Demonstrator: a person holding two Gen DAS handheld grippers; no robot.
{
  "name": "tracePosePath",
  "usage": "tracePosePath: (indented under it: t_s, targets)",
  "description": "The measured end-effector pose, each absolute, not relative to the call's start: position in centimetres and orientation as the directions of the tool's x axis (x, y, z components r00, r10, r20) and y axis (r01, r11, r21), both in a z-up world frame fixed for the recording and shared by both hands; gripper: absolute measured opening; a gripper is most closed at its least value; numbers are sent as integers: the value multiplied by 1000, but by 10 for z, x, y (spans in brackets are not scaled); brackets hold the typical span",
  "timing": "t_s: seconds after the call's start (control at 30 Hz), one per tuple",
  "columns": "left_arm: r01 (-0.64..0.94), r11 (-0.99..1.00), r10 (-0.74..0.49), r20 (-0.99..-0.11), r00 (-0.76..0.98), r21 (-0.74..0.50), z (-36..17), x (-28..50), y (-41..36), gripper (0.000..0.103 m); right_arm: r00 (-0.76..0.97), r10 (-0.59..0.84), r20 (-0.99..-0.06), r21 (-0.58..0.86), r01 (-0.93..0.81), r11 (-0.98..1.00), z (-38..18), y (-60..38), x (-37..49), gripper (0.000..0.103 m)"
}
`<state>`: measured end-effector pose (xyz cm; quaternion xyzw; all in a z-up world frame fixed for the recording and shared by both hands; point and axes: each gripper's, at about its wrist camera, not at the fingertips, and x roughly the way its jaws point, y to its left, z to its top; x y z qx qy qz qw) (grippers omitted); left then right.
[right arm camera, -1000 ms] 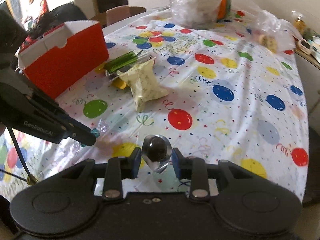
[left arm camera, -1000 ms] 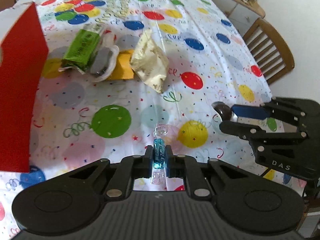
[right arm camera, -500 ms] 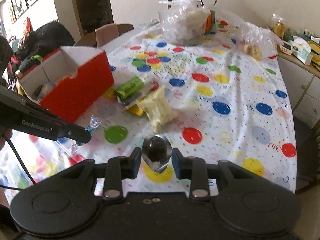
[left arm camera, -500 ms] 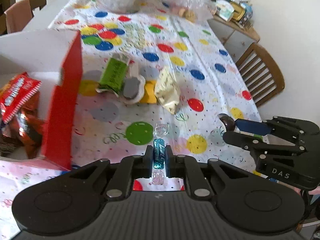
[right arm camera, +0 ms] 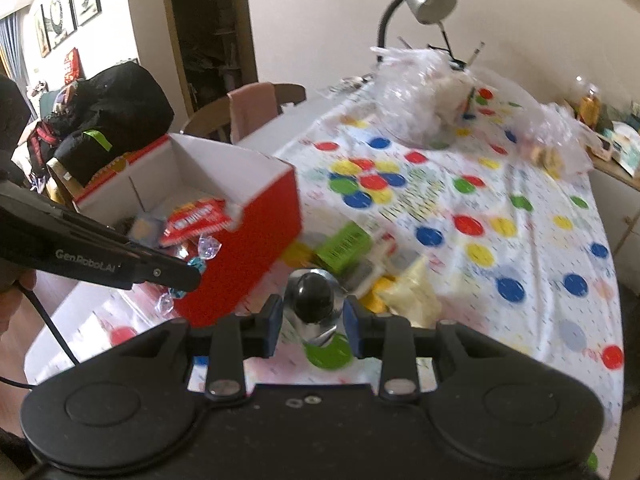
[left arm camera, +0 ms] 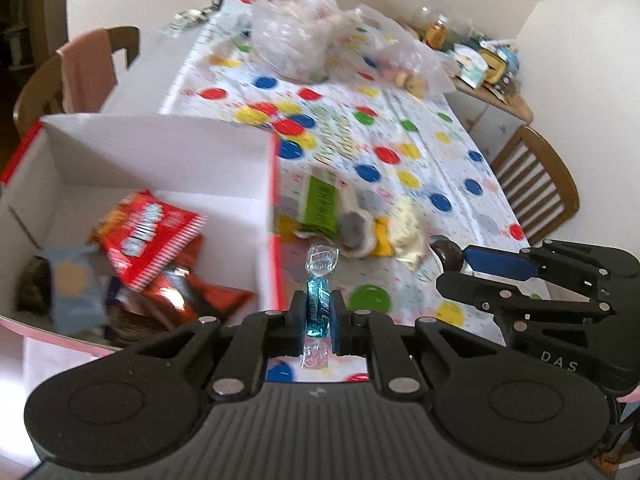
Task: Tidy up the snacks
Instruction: 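Carry the blue candy and wrapped chocolate over the box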
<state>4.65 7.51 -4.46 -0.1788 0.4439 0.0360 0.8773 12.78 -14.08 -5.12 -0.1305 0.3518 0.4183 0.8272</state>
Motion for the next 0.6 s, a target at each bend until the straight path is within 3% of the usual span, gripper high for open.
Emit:
tracePosePath:
  t_s: [0.6]
  targets:
    - [-357,916,71,-800,595,-184,-35,21,212,11,371,610,-700,74,-812,579,-51,-13,113,32]
